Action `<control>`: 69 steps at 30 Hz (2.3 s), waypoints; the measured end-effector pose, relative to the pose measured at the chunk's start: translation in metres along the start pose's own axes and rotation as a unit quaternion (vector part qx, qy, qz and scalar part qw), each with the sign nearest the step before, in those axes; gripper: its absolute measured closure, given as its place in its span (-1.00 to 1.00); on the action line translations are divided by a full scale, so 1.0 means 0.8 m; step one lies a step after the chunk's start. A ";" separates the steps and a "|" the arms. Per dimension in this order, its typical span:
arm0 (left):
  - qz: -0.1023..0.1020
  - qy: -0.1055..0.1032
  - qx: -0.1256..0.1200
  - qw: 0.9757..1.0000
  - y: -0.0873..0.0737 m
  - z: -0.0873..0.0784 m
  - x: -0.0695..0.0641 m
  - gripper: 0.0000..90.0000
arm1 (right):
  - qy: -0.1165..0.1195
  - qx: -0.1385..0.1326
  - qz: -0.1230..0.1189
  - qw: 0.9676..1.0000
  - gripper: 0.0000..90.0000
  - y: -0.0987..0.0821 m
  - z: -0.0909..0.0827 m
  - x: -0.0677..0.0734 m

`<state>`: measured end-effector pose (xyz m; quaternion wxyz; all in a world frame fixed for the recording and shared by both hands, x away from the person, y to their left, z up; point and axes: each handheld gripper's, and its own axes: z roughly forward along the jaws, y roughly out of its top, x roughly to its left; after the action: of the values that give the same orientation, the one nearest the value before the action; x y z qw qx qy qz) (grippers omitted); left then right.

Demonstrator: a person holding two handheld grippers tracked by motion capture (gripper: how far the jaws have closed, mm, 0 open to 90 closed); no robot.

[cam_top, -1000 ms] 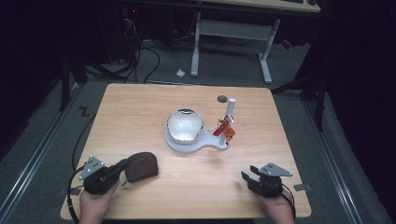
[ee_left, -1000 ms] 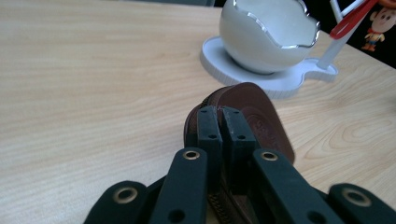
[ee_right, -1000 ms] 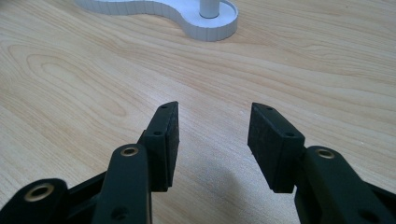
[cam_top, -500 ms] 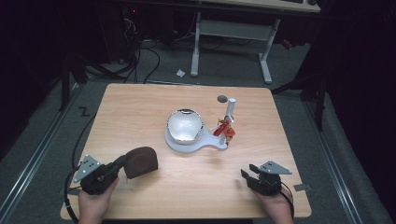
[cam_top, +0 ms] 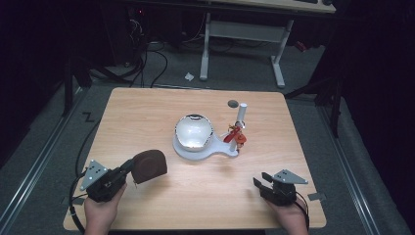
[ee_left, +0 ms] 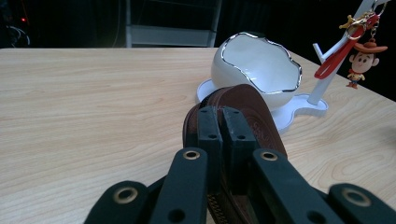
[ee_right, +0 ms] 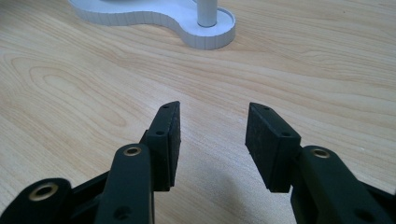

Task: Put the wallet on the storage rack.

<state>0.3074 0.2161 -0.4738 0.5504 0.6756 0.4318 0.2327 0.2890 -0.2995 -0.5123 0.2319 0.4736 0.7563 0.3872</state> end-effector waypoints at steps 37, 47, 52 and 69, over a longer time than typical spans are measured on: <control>0.032 -0.007 0.008 0.999 0.082 0.109 -0.041 0.94 | 0.015 -0.008 0.001 1.000 0.29 -0.002 -0.008 -0.004; 0.035 0.003 0.029 0.999 0.093 0.140 -0.041 0.94 | 0.019 -0.008 0.002 1.000 0.29 -0.002 -0.008 -0.005; 0.038 0.010 0.040 0.998 0.099 0.153 -0.042 0.94 | 0.021 -0.007 0.003 1.000 0.29 -0.003 -0.008 -0.006; 0.044 0.023 0.063 0.997 0.106 0.169 -0.052 0.91 | 0.026 -0.005 0.004 1.000 0.29 -0.003 -0.006 -0.007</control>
<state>0.4202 0.1057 -0.4256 0.4861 0.7219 0.4275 0.2445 0.2865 -0.3065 -0.5109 0.2134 0.4652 0.7584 0.4036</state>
